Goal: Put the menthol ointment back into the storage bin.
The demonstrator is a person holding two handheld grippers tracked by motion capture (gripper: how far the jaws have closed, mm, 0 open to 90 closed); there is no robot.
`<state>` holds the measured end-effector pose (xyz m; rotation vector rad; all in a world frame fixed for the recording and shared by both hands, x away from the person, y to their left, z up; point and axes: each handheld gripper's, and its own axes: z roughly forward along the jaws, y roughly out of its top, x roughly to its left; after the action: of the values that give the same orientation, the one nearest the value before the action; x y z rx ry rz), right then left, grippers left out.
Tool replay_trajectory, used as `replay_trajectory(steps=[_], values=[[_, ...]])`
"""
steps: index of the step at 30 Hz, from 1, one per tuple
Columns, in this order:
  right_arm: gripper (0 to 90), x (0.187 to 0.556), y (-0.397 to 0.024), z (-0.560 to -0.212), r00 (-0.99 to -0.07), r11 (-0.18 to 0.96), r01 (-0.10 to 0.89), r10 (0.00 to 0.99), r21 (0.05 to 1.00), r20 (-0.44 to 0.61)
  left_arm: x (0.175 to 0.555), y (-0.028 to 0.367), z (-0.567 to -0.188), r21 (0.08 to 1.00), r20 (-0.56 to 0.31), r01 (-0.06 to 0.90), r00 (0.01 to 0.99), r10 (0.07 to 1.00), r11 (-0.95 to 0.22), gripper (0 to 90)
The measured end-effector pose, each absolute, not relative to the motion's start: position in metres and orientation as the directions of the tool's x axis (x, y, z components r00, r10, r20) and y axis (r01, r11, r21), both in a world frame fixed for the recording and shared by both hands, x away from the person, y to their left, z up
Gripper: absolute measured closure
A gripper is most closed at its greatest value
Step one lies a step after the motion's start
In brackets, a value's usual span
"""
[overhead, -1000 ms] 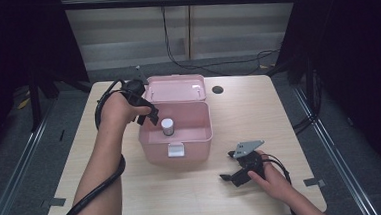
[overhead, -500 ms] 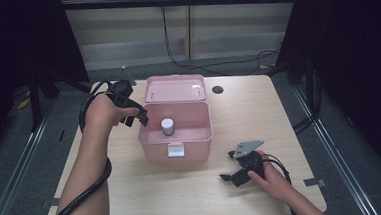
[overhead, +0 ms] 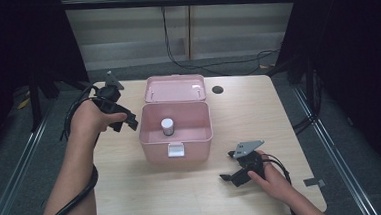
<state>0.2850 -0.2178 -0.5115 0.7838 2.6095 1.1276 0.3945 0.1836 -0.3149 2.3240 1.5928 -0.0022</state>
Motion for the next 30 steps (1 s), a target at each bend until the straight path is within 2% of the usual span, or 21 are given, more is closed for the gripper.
replay_trajectory(steps=[22,30], values=[[9.7,0.285,-0.218,-0.512,-0.841,0.569,0.393,0.540,0.722,0.032,0.375,0.218,-0.356,0.290,-0.209,0.904,0.381,0.901,-0.315,22.2],[9.7,0.285,-0.218,-0.512,-0.841,0.569,0.392,0.540,0.723,0.031,0.363,0.220,-0.378,0.297,-0.192,0.886,0.420,0.887,-0.355,21.9]])
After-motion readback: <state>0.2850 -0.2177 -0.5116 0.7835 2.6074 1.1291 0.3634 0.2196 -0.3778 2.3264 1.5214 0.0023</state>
